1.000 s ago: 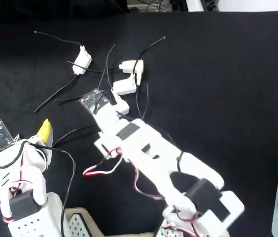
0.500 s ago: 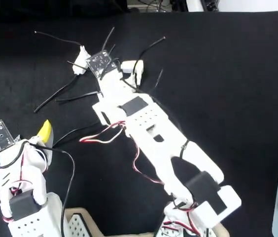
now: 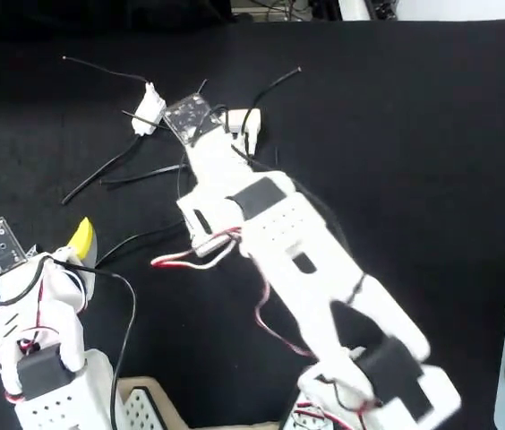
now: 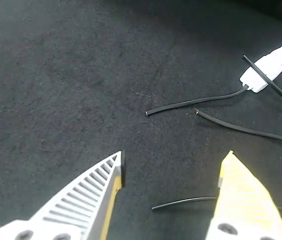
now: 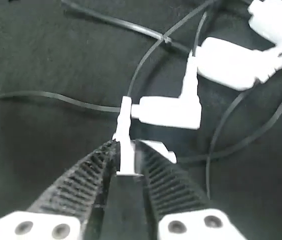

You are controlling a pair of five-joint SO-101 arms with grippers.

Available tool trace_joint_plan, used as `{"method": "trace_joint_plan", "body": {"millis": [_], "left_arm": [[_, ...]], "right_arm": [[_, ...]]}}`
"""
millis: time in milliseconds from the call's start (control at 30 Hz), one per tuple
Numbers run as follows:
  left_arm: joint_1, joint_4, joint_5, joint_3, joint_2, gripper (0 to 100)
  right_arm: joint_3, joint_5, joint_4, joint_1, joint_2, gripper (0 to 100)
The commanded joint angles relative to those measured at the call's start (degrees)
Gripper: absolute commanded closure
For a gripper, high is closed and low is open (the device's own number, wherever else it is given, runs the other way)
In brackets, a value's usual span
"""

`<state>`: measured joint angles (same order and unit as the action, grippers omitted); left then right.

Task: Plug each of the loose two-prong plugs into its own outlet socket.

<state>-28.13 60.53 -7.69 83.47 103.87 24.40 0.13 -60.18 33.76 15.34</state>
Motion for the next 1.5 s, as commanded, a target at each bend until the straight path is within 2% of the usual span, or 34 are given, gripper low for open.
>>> {"method": "trace_joint_plan", "body": {"millis": [0, 167, 233, 367, 433, 600, 767, 1033, 1167, 1467], "left_arm": [[0.0, -1.5, -0.4, -0.1, 0.4, 69], [0.0, -0.2, -0.8, -1.8, 0.4, 70], [0.5, 1.2, -0.6, -3.5, 0.4, 76], [3.9, 1.8, -0.2, -4.6, 0.4, 97], [5.3, 2.1, 1.2, -4.5, 0.4, 95], [6.2, 1.9, 1.4, -4.0, 0.4, 97], [6.6, 2.0, 1.3, -3.5, 0.4, 97], [11.6, 1.8, 1.8, -1.5, 0.4, 97], [14.5, 1.8, 5.2, 0.1, 0.4, 97], [19.1, -11.2, 8.9, 11.1, 0.4, 97]], "right_arm": [[2.6, -0.6, -4.2, -3.6, 8.0, 98.6], [15.3, -0.6, -1.9, -9.0, 18.8, 98.6], [19.9, -0.6, -1.4, -10.1, 24.1, 98.6], [28.4, -0.7, 1.1, -13.2, 33.7, 98.6], [32.7, -0.4, 3.6, -16.4, 38.0, 98.6], [43.6, -0.6, 7.9, -22.5, 49.5, 98.6], [51.8, -0.6, 8.3, -23.6, 60.8, 98.6], [63.2, -0.6, 8.1, -24.6, 76.7, 98.6], [69.7, -0.6, 7.8, -24.6, 83.9, 98.6], [72.0, -0.7, -0.2, -25.1, 92.7, 98.5]]}}
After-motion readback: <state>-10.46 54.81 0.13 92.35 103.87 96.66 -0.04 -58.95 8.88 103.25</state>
